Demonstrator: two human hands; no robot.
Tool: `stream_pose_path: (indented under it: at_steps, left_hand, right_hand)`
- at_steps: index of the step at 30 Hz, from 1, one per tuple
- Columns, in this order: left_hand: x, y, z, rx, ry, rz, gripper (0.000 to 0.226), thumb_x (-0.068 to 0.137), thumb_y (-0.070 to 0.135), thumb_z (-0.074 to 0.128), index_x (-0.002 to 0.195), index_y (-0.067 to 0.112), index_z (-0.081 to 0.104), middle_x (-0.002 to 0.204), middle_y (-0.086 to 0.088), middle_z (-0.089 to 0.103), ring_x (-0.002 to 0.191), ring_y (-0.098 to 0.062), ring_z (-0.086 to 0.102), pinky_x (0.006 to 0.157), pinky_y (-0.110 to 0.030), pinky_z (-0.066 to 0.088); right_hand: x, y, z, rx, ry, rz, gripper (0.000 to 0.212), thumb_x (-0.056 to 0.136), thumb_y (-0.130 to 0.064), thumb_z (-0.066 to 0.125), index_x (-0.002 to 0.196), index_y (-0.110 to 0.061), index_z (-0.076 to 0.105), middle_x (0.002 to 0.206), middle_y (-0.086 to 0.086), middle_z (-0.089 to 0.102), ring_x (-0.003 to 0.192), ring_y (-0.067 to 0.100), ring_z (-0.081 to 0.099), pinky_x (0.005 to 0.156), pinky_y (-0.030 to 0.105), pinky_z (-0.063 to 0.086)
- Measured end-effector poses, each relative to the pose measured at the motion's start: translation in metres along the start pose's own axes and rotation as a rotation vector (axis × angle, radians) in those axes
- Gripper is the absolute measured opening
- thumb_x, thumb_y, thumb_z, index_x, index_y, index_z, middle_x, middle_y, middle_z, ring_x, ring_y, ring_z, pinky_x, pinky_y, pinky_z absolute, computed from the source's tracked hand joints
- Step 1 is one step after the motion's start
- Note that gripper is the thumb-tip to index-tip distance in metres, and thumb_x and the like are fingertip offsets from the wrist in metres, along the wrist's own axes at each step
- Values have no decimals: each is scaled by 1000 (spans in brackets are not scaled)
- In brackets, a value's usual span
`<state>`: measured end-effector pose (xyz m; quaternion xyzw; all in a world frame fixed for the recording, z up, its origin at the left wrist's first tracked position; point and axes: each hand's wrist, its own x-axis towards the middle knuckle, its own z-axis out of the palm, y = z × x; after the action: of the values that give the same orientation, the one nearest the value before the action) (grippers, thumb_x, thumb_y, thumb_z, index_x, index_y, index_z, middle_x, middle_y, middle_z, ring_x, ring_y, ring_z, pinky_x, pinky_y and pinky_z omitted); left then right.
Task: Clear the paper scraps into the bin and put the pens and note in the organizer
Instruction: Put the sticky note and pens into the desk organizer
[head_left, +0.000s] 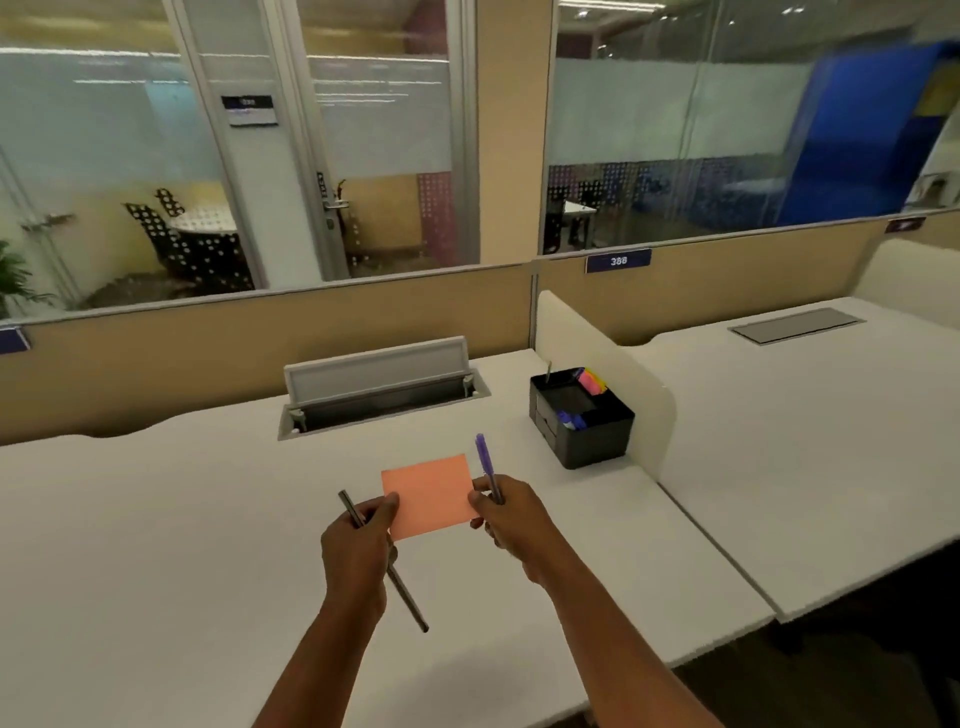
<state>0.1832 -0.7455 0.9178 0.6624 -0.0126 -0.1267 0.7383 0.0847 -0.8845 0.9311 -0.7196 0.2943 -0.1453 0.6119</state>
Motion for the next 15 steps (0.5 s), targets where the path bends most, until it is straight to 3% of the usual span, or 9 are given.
stream_pose_path:
  at_steps: [4, 9, 15]
  left_hand:
    - [30, 2, 20, 48, -77, -31, 18, 85, 21, 67, 95, 7, 63, 69, -8, 52, 57, -20, 45, 54, -30, 41]
    - [55, 5, 38, 74, -192, -59, 12, 83, 19, 69, 85, 8, 65, 61, -9, 49, 52, -19, 40, 52, -29, 40]
    - [78, 3, 55, 61, -227, -103, 13, 87, 15, 64, 82, 3, 64, 76, -12, 64, 52, -18, 40, 49, -28, 38]
  right_hand:
    - [25, -12, -5, 23, 78, 74, 22, 96, -18, 54, 116, -11, 59, 78, -1, 61, 60, 4, 54, 51, 15, 41]
    - [51, -17, -14, -5, 228, 68, 23, 95, -19, 55, 116, -11, 61, 93, 2, 62, 65, 3, 57, 57, 15, 41]
    - [84, -10, -47, 86, 503, 33, 18, 95, -13, 55, 109, -7, 64, 93, 7, 63, 68, 7, 58, 55, 16, 45]
